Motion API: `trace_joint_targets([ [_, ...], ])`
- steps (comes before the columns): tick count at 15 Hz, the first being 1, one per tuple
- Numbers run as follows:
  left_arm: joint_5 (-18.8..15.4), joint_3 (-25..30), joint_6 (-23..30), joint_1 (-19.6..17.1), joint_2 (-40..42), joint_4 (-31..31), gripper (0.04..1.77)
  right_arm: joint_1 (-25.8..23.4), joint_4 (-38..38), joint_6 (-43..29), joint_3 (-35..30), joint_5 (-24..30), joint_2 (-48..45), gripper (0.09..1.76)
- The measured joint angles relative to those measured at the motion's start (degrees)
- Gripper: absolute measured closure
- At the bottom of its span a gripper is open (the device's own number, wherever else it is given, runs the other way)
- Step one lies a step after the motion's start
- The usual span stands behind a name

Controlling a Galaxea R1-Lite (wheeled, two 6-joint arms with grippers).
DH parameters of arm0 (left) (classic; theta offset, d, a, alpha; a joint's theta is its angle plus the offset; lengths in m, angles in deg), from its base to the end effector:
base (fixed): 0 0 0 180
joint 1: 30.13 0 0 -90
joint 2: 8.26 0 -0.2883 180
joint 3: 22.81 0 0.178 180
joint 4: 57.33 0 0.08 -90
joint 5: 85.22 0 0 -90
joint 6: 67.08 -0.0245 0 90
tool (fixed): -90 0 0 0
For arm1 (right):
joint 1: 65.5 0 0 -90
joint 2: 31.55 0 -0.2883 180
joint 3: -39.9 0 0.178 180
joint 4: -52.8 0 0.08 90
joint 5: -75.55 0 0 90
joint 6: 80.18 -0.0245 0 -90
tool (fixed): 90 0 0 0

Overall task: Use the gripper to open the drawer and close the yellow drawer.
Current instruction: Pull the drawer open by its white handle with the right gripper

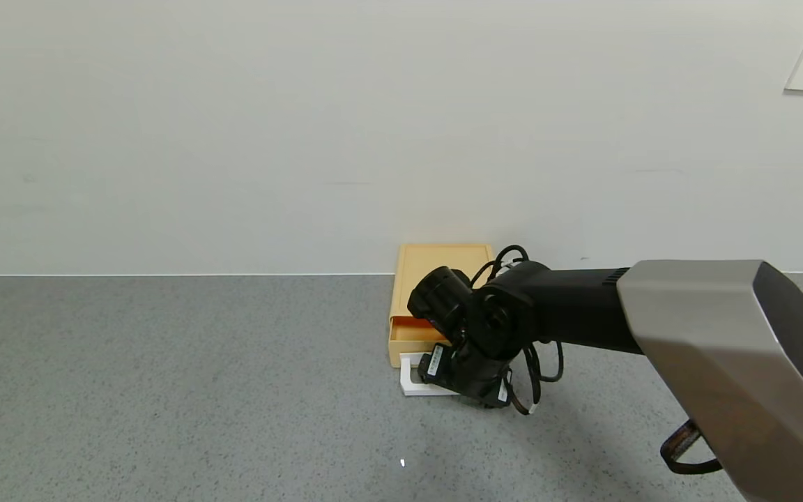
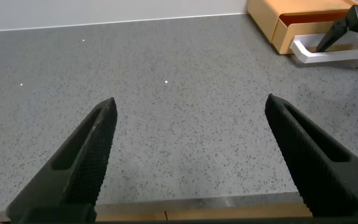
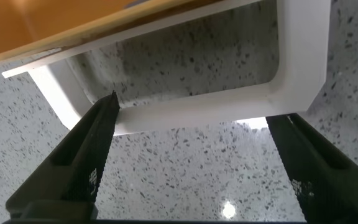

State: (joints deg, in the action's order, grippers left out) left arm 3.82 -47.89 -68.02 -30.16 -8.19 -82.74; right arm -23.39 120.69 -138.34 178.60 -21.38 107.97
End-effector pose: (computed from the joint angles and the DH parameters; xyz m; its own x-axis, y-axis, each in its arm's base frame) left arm -0.0227 -0.0004 0.0748 0.9999 -0.0162 -0.0045 0.0163 0.9997 0.0163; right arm 0.3248 0.2896 0.0874 0.3483 0.1522 -0.9249 0.2532 0.9348 0.2491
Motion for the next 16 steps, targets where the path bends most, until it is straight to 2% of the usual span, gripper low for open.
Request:
trace_joint_targets([
  [10,0.0,0.0,0.0,0.0,0.0,0.0,0.09,1.8,6.7,-0.4,-0.1,0.2,-0.6,0.14],
  [16,0.0,0.0,0.0,0.0,0.0,0.0,0.09,3.6,8.0,-1.0,-1.4,0.3,-1.3,0.14],
])
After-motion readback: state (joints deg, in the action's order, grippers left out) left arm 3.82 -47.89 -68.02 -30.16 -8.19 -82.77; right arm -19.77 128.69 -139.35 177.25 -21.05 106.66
